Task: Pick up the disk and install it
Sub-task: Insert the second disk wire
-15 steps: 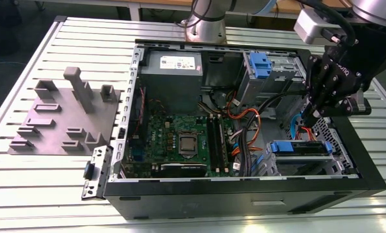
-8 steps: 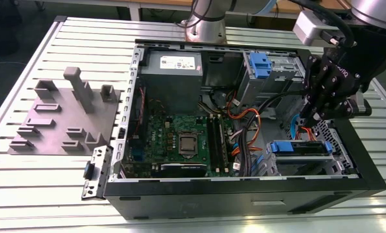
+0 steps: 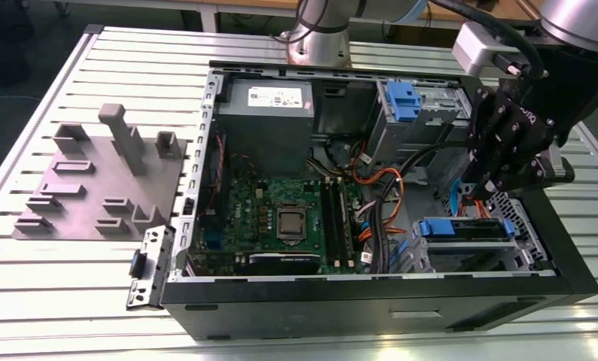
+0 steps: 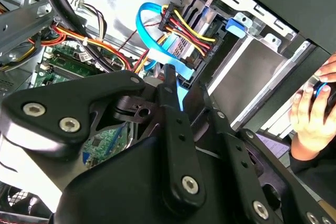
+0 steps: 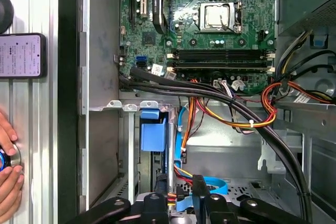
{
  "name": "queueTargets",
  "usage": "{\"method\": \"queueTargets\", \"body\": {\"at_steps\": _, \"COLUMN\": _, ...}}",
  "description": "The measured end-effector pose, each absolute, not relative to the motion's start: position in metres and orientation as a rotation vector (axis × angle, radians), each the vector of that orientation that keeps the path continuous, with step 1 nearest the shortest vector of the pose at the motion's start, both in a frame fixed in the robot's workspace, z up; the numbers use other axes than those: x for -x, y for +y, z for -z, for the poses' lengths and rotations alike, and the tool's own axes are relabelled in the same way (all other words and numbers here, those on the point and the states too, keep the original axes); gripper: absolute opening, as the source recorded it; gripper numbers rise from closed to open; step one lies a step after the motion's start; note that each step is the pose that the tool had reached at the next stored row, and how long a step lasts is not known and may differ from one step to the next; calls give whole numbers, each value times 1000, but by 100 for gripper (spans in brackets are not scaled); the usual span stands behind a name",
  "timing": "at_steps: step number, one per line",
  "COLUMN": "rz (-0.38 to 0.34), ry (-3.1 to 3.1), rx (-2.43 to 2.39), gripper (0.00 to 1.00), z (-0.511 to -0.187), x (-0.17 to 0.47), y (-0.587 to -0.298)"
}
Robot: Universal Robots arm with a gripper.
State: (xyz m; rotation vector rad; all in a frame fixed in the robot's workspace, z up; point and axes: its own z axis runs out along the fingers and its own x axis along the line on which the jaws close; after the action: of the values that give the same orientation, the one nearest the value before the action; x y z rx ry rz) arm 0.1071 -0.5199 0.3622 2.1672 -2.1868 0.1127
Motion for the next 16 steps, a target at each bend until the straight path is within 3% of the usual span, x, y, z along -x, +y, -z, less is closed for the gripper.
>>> {"method": "queueTargets", "body": {"at_steps": 16, "rz": -103, "ry": -2191, "rx": -2171, "gripper": 33, "z": -361, "x": -107, "y": -522}}
